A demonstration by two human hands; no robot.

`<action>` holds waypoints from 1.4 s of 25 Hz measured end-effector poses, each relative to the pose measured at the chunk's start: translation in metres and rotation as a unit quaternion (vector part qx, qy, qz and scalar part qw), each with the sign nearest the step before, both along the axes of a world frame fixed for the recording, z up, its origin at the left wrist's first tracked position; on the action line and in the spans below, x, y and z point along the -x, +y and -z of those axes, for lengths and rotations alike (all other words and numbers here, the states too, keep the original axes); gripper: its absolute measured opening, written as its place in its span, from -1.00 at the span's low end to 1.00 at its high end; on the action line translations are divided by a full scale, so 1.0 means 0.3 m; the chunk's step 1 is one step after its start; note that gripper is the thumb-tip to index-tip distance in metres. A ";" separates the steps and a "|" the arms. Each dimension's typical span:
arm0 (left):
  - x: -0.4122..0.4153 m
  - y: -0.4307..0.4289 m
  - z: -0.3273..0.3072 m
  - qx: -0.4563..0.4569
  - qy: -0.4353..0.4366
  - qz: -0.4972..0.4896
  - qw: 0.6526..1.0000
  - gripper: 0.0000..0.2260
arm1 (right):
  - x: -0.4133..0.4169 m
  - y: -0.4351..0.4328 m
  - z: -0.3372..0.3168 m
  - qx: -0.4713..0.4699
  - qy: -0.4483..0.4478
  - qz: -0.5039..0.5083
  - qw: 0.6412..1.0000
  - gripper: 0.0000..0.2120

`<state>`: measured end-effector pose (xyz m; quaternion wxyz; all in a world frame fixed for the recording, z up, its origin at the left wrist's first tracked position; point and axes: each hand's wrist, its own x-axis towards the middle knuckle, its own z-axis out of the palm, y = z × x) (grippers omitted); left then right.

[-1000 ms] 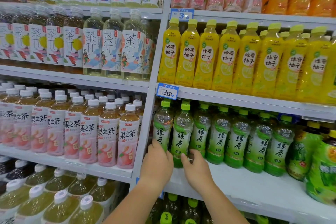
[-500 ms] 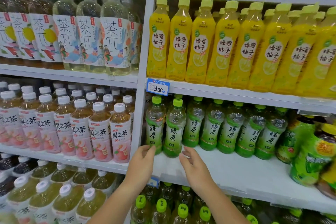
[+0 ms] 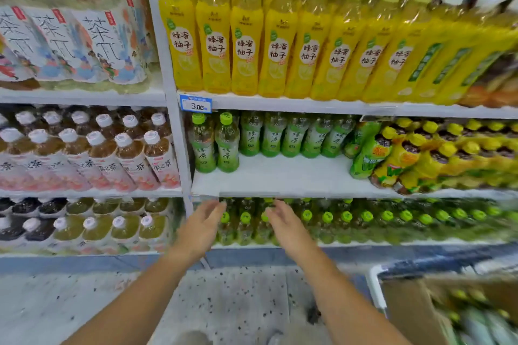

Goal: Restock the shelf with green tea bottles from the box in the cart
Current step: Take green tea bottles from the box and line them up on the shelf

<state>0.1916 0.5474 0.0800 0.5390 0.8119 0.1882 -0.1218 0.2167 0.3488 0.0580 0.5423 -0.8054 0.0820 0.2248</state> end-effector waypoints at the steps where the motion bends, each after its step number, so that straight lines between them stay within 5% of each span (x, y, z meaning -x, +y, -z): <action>1: 0.034 -0.018 -0.037 0.009 0.017 0.010 1.000 -0.57 | 0.056 -0.031 -0.043 0.008 0.021 0.012 1.000 -0.50; 9: 0.247 -0.229 -0.207 0.039 0.102 0.134 0.985 -0.50 | 0.483 -0.270 -0.227 0.044 0.138 0.131 0.981 -0.45; 20: 0.453 -0.860 -0.236 0.058 0.130 0.256 0.956 -0.53 | 0.825 -0.762 -0.298 0.086 0.139 0.250 0.954 -0.48; 25: 0.549 -1.248 -0.199 0.082 0.157 0.271 0.946 -0.57 | 0.914 -1.139 -0.236 0.087 0.161 0.251 0.951 -0.48; 35: 0.615 -1.821 0.060 -0.008 0.197 0.260 0.945 -0.47 | 0.924 -1.774 -0.049 0.115 0.219 0.146 0.958 -0.49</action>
